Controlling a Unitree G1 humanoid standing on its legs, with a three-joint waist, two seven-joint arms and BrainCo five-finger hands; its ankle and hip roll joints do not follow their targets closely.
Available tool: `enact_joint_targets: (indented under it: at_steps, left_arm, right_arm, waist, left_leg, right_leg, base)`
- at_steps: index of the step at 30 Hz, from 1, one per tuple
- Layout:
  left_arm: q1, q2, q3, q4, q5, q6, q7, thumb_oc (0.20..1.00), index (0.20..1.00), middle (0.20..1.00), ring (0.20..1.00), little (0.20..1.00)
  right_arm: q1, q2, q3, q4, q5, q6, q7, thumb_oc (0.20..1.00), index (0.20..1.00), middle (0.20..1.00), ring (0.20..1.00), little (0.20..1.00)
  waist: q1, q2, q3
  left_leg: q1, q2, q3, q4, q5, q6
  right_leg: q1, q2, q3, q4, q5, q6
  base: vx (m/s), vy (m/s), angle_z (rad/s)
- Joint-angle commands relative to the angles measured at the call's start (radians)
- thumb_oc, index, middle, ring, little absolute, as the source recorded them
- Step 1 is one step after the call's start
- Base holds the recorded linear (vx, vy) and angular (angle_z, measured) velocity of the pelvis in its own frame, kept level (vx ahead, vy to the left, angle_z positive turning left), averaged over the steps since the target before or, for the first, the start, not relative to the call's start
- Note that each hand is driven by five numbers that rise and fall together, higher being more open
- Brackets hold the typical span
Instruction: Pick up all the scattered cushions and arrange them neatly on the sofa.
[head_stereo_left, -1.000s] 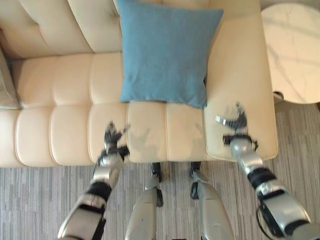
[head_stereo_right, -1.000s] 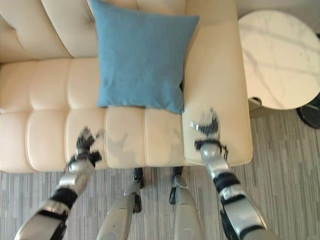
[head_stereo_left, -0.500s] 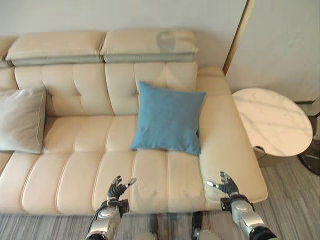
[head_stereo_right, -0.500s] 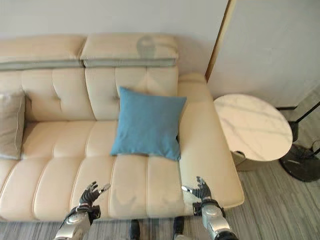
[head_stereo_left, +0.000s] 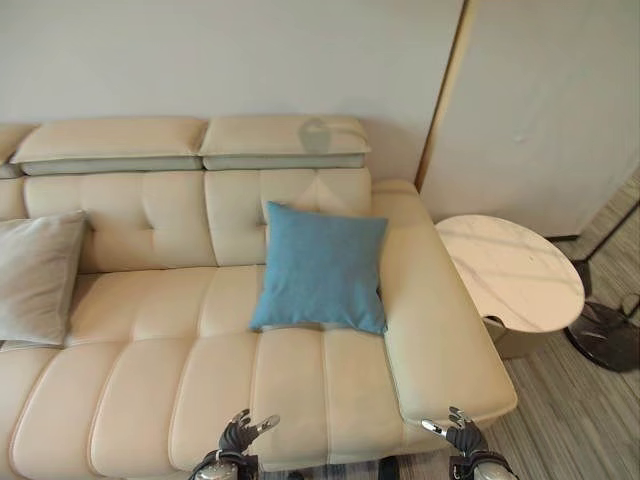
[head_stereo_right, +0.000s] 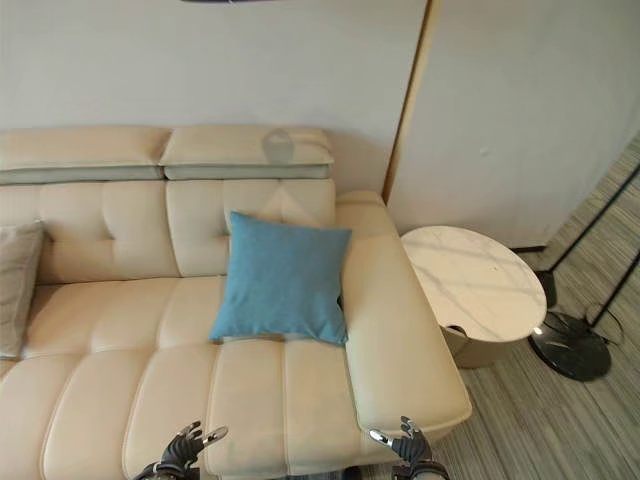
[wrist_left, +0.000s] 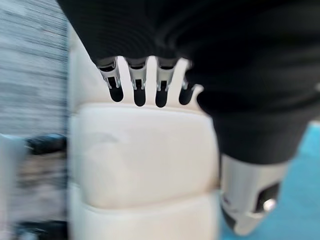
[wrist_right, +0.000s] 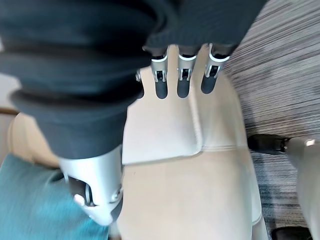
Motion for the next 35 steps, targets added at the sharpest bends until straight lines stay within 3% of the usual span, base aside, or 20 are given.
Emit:
enact_joint_targets:
  at_steps: [1,3,6,8,9,13,16,18,20,21,22,23,24,26,30,35]
  left_arm:
    - [-0.087,0.011,0.041,-0.036,0.007,-0.044,0.029,1.0,1.0,1.0,1.0,1.0]
    - [-0.07,0.012,0.042,-0.065,-0.01,-0.044,0.017,1.0,1.0,1.0,1.0,1.0]
    - [-0.049,0.011,0.041,-0.091,-0.026,-0.038,0.001,1.0,1.0,1.0,1.0,1.0]
    - [-0.043,0.009,0.04,-0.102,-0.031,-0.035,-0.002,1.0,1.0,1.0,1.0,1.0]
    - [-0.043,0.001,0.051,-0.106,-0.047,-0.033,0.01,1.0,1.0,1.0,1.0,1.0]
    - [-0.053,-0.017,0.046,-0.121,-0.095,-0.028,0.013,1.0,1.0,1.0,1.0,1.0]
    - [-0.052,-0.022,0.036,-0.129,-0.088,-0.024,0.008,1.0,1.0,1.0,1.0,1.0]
    - [-0.05,-0.026,0.028,-0.136,-0.089,-0.027,0.01,1.0,1.0,1.0,1.0,1.0]
    - [-0.037,-0.025,0.034,-0.153,-0.09,-0.026,0.006,1.0,1.0,1.0,1.0,1.0]
    - [-0.036,-0.025,0.034,-0.153,-0.09,-0.026,0.006,1.0,1.0,1.0,1.0,1.0]
    - [-0.025,-0.026,0.034,-0.16,-0.088,-0.024,0.003,1.0,1.0,1.0,1.0,1.0]
    - [-0.025,-0.026,0.035,-0.16,-0.088,-0.024,0.003,1.0,1.0,1.0,1.0,1.0]
    - [-0.02,-0.027,0.036,-0.163,-0.095,-0.022,0.004,1.0,1.0,1.0,1.0,1.0]
    - [-0.016,-0.03,0.032,-0.165,-0.099,-0.017,0.004,1.0,1.0,1.0,1.0,1.0]
    - [-0.02,-0.035,0.005,-0.153,-0.062,-0.007,-0.002,1.0,1.0,1.0,1.0,1.0]
    - [-0.004,-0.034,-0.008,-0.152,-0.031,0.001,-0.005,1.0,1.0,1.0,1.0,1.0]
  right_arm:
    - [-0.088,-0.027,-0.006,-0.042,0.013,-0.055,-0.028,1.0,1.0,1.0,1.0,1.0]
    - [-0.073,-0.03,-0.012,-0.023,0.01,-0.052,-0.02,1.0,1.0,1.0,1.0,1.0]
    - [-0.06,-0.033,-0.018,-0.006,-0.004,-0.042,-0.01,1.0,1.0,1.0,1.0,1.0]
    - [-0.056,-0.036,-0.016,-0.01,-0.015,-0.036,-0.01,1.0,1.0,1.0,1.0,1.0]
    - [-0.069,-0.041,0.005,-0.023,-0.032,-0.029,-0.018,1.0,1.0,1.0,1.0,1.0]
    - [-0.07,-0.064,0.025,-0.07,-0.026,-0.031,-0.019,1.0,1.0,1.0,1.0,1.0]
    - [-0.067,-0.068,0.032,-0.082,-0.021,-0.031,-0.018,1.0,1.0,1.0,1.0,1.0]
    - [-0.077,-0.08,0.044,-0.081,-0.026,-0.029,-0.02,1.0,1.0,1.0,1.0,1.0]
    - [-0.071,-0.081,0.047,-0.091,-0.028,-0.025,-0.009,1.0,1.0,1.0,1.0,1.0]
    - [-0.071,-0.081,0.047,-0.091,-0.028,-0.025,-0.009,1.0,1.0,1.0,1.0,1.0]
    - [-0.066,-0.079,0.052,-0.095,-0.03,-0.021,-0.003,1.0,1.0,1.0,1.0,1.0]
    - [-0.066,-0.079,0.052,-0.095,-0.03,-0.021,-0.003,1.0,1.0,1.0,1.0,1.0]
    - [-0.069,-0.081,0.064,-0.088,-0.033,-0.021,0.001,1.0,1.0,1.0,1.0,1.0]
    - [-0.063,-0.082,0.067,-0.09,-0.034,-0.019,0.006,1.0,1.0,1.0,1.0,1.0]
    - [-0.061,-0.082,0.064,-0.079,-0.034,-0.015,-0.001,1.0,1.0,1.0,1.0,1.0]
    - [-0.058,-0.073,0.073,-0.071,-0.046,-0.008,0.001,1.0,1.0,1.0,1.0,1.0]
  waist:
    - [-0.007,0.062,0.101]
    - [-0.005,0.068,0.094]
    - [-0.003,0.068,0.063]
    - [-0.001,0.062,0.054]
    - [0.014,0.049,0.051]
    - [0.008,0.059,0.084]
    - [0.001,0.066,0.1]
    - [0.011,0.066,0.124]
    - [0.007,0.05,0.118]
    - [0.006,0.05,0.117]
    - [0.008,0.047,0.105]
    - [0.008,0.047,0.104]
    - [0.014,0.043,0.096]
    - [0.004,0.049,0.077]
    - [-0.014,0.068,0.059]
    - [-0.009,0.067,0.041]
  left_leg:
    - [0.013,0.007,-0.035,-0.009,-0.074,0.011]
    - [0.024,0.008,-0.035,-0.009,-0.088,0.009]
    - [0.009,0.003,-0.028,-0.009,-0.079,0.012]
    - [0.001,-0.004,-0.028,-0.009,-0.072,0.01]
    - [-0.028,-0.004,-0.023,-0.009,-0.035,-0.011]
    - [-0.084,0.025,-0.039,-0.009,0.057,-0.054]
    - [-0.094,0.029,-0.05,-0.009,0.071,-0.066]
    - [-0.082,0.016,-0.109,-0.009,0.072,-0.07]
    - [-0.07,0.018,-0.103,0.089,0.002,-0.052]
    - [-0.072,0.018,-0.104,0.09,0.002,-0.052]
    - [-0.047,0.013,-0.122,0.11,-0.033,-0.041]
    - [-0.049,0.013,-0.122,0.11,-0.032,-0.041]
    - [-0.014,0.009,-0.156,0.148,-0.077,-0.032]
    - [0.044,0.024,-0.149,0.115,-0.092,-0.031]
    - [0.091,0.031,-0.137,-0.002,-0.051,-0.049]
    - [0.118,0.021,-0.134,-0.009,-0.081,-0.044]
  right_leg:
    - [0.057,0.046,-0.07,0.176,-0.144,0.022]
    - [0.101,0.038,-0.078,0.257,-0.223,0.009]
    - [0.158,0.053,-0.058,0.312,-0.25,0.006]
    - [0.185,0.07,-0.04,0.299,-0.253,0.008]
    - [0.247,0.096,-0.03,0.163,-0.299,-0.016]
    - [0.249,0.166,-0.031,0.057,-0.276,-0.066]
    - [0.244,0.171,-0.056,0.049,-0.267,-0.07]
    - [0.222,0.157,-0.064,0.065,-0.253,-0.074]
    - [0.202,0.135,-0.066,0.06,-0.233,-0.071]
    - [0.2,0.135,-0.067,0.06,-0.233,-0.071]
    - [0.2,0.129,-0.061,0.047,-0.227,-0.071]
    - [0.198,0.129,-0.062,0.047,-0.227,-0.072]
    - [0.196,0.124,-0.049,0.04,-0.221,-0.074]
    - [0.187,0.125,-0.051,0.037,-0.224,-0.075]
    - [0.185,0.131,-0.076,0.03,-0.214,-0.071]
    - [0.212,0.122,-0.065,-0.002,-0.187,-0.052]
  base:
    - [-0.12,0.039,-0.47]
    - [-0.07,0.004,0.01]
    - [-0.11,-0.075,-0.07]
    - [-0.19,-0.171,-0.25]
    - [-0.35,-0.319,-0.18]
    - [-0.41,-0.324,-0.03]
    - [-0.29,-0.178,0.31]
    - [-0.3,-0.126,0.01]
    - [-0.17,-0.08,-0.02]
    - [-0.11,-0.047,-0.16]
    - [-0.05,-0.021,-0.07]
    - [-0.08,-0.034,0.02]
    - [-0.05,-0.008,-0.09]
    - [-0.04,0.052,-0.04]
    - [-0.02,0.103,0.2]
    - [0.0,0.144,0.05]
